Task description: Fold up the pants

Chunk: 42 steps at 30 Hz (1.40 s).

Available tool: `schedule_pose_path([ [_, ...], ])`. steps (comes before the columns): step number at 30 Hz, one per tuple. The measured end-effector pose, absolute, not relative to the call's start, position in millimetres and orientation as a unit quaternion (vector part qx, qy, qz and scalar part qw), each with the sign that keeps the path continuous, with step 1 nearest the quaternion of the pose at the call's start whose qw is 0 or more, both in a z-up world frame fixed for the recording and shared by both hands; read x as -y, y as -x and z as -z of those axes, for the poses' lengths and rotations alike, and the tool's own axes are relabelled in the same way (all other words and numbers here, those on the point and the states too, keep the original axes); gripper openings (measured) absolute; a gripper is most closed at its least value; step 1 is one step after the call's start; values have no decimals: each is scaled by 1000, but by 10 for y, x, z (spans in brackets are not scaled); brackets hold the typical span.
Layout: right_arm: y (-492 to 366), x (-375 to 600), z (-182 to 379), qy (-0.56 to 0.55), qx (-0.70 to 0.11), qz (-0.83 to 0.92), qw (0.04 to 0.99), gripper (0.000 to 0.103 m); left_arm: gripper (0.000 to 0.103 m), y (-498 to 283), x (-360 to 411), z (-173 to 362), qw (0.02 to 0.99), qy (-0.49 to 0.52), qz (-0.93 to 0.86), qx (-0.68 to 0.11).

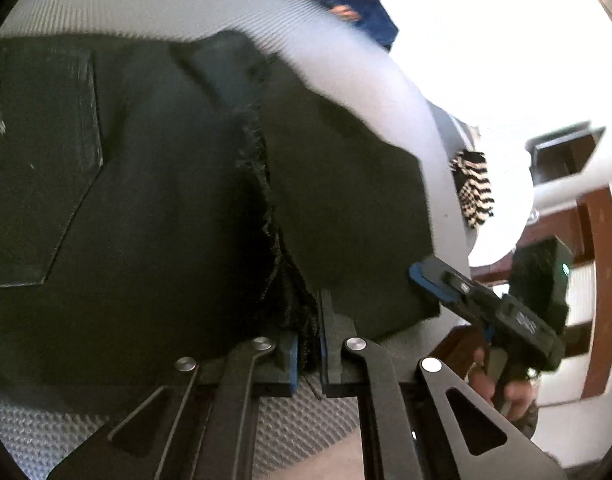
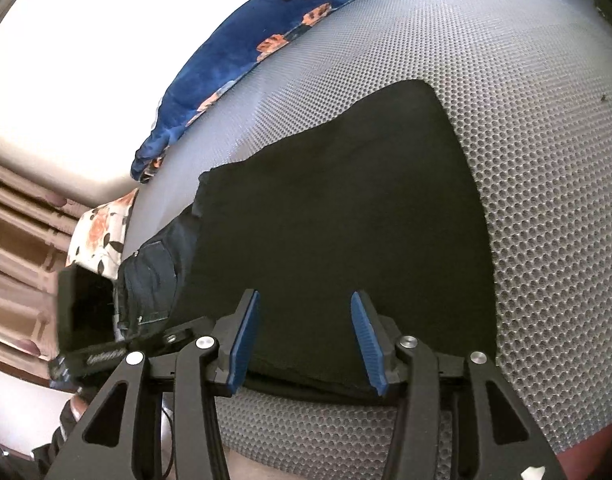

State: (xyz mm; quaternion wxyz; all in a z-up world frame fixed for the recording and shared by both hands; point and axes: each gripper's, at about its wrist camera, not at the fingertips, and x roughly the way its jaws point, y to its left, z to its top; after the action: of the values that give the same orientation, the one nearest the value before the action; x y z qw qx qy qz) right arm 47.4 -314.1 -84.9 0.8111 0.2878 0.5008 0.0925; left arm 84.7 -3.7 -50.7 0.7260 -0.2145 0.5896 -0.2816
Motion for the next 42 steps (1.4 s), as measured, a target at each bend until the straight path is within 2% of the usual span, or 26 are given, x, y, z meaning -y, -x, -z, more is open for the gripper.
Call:
schedule_pose_path([
  [8,-496,3116,893,-275,-511,-83,810,44,8,-873,40,721,722,186,263,-613],
  [13,-505,3053,900,-252,-517,-76,815,44,9,-843,115,649,737,142,261,-607],
  [17,-519,3029,919,-246,-519,-75,815,44,17,-747,223,528,772,73,237,-585],
  [19,-523,3017,921,-242,-519,-74,817,45,25,-706,252,479,788,40,217,-574],
  [26,-554,2952,916,-231,-519,-72,820,45,31,-684,389,294,831,-41,174,-527],
  [32,-555,2897,742,-179,-499,-51,846,46,38,-817,356,235,852,-53,163,-495],
  [37,-652,2937,600,-95,-470,10,877,46,38,-989,374,154,869,-30,193,-454],
  [42,-838,3095,599,-74,-468,26,880,46,38,-1281,485,129,869,-14,220,-443],
])
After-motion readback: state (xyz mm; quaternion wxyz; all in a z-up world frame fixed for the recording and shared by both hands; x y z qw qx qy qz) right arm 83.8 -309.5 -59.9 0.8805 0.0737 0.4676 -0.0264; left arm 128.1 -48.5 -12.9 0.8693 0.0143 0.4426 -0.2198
